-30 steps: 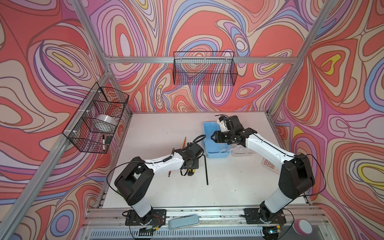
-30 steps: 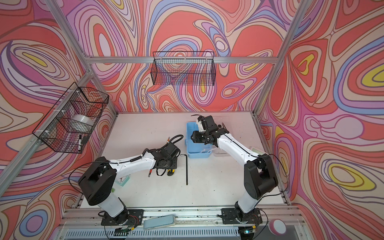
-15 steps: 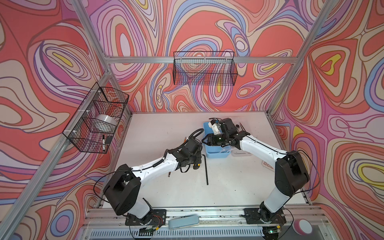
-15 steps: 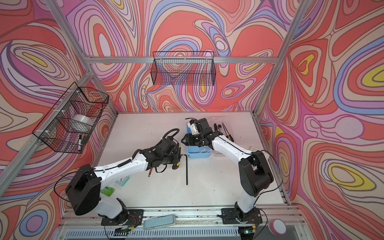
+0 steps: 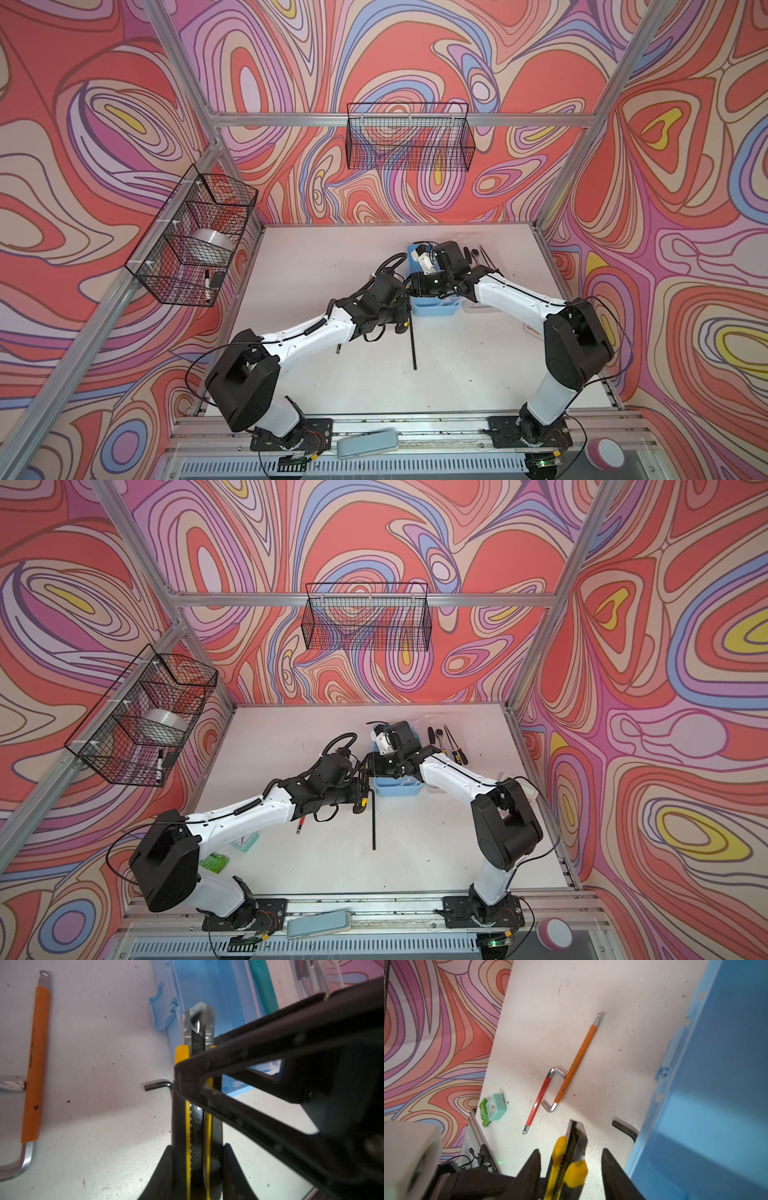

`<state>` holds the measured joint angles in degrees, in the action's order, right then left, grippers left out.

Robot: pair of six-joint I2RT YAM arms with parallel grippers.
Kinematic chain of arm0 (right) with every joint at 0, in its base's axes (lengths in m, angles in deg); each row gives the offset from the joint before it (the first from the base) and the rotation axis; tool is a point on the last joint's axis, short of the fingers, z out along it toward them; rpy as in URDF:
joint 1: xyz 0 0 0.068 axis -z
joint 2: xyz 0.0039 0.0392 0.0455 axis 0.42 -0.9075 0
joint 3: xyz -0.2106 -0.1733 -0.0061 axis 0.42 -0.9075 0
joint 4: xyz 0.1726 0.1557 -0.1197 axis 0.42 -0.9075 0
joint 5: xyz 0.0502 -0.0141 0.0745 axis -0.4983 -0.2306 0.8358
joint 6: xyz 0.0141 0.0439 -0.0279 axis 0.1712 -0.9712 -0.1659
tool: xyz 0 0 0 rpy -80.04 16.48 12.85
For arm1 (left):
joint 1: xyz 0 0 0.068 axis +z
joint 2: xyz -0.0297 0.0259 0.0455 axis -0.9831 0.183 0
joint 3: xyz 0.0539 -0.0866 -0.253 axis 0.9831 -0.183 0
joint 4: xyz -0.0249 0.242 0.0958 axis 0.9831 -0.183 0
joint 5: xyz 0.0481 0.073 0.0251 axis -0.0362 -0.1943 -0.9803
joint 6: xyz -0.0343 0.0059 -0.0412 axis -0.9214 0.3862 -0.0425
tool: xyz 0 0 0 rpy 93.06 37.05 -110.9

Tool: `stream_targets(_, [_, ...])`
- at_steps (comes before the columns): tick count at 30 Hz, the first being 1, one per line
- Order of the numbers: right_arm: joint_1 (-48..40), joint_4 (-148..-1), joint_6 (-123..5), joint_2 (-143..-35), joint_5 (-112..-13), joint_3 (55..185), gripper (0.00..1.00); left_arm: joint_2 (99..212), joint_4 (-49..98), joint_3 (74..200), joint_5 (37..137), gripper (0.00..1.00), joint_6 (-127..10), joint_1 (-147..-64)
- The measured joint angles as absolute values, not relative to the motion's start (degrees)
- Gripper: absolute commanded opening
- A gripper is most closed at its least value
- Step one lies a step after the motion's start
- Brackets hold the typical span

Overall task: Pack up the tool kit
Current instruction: 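Grasp the yellow-black knife from the left gripper with the right gripper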

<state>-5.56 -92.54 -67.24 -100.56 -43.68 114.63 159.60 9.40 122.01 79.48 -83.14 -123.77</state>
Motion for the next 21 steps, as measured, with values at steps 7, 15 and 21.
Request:
stream_targets(7, [-6.04,-91.56,-68.18,-100.56,-42.83,113.93,0.27,159.19,14.25,121.42,81.19,0.17,-83.90,-123.77])
stream_targets(15, [-5.80,-91.75,-67.92,-100.21,-42.07,114.13,0.00,158.95,17.22,120.28,82.76,0.46,-85.50,-123.64])
stream_targets(21, [-5.41,-98.99,-64.40,-100.19,-46.20,118.13,0.00,154.95,17.13,116.92,80.71,0.85,-86.28,-122.33])
